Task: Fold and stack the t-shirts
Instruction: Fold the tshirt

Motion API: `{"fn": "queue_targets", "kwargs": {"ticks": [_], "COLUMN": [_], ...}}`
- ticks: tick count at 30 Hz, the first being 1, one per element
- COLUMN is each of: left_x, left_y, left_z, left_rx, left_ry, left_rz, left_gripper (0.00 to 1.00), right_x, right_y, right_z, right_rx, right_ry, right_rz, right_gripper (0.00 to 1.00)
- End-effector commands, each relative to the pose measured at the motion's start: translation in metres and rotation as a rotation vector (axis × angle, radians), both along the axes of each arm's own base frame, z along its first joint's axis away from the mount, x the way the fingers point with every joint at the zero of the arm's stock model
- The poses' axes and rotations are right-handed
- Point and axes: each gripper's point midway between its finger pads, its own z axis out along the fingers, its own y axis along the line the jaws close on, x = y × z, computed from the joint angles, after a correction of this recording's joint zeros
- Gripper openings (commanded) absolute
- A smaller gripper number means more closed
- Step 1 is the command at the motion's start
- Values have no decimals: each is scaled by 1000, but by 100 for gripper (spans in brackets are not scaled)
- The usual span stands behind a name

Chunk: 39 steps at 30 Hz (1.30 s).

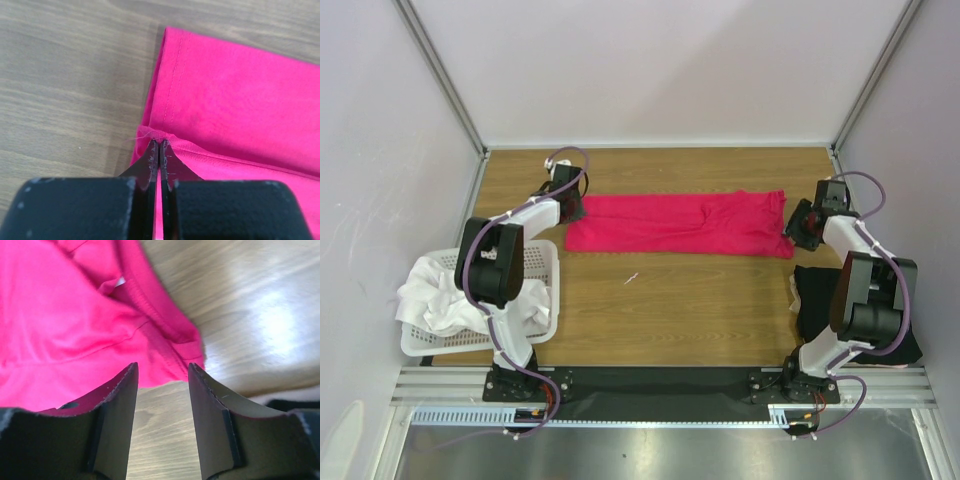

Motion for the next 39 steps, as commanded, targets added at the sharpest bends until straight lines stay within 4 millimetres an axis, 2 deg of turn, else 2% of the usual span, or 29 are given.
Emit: {"fn": "queue_targets", "kwargs": {"ticks": [1,7,10,14,16,19,21,24,30,35,39], "left_x": [22,32,36,36,38,38,39,41,44,48,50], "left_y": [13,18,17,17,17,17,18,18,24,25,25], "left_z": [18,13,11,10,9,8,8,10,12,13,12], "left_rx": [20,-29,-32,-33,-35,-38,-37,-39,-44,-49,-52], "left_ry": [-65,-58,-52,-47,-45,-42,-38,-41,-43,-44,-40], "left_rz": [31,61,56,53,53,54,55,53,62,63,61], "left_gripper": [0,0,0,1,0,0,0,0,0,0,0], "right_x": [9,0,-2,-6,-9,-14,-16,-15,-10,-11,-9], "right_y": [13,10,17,38,50,57,53,47,31,26,30], "right_z": [16,12,14,10,4,-11,-20,-21,-12,-17,-19], "right_rx": [21,-83,-104,-67,-70,-109,-148,-195,-287,-313,-292], "right_ry": [-96,-63,-76,-93,-81,-22,23,45,59,82,84], "right_rz": [138,251,320,404,454,481,467,448,451,459,471], "right_gripper": [50,49,49,48,48,45,43,41,38,39,38]}}
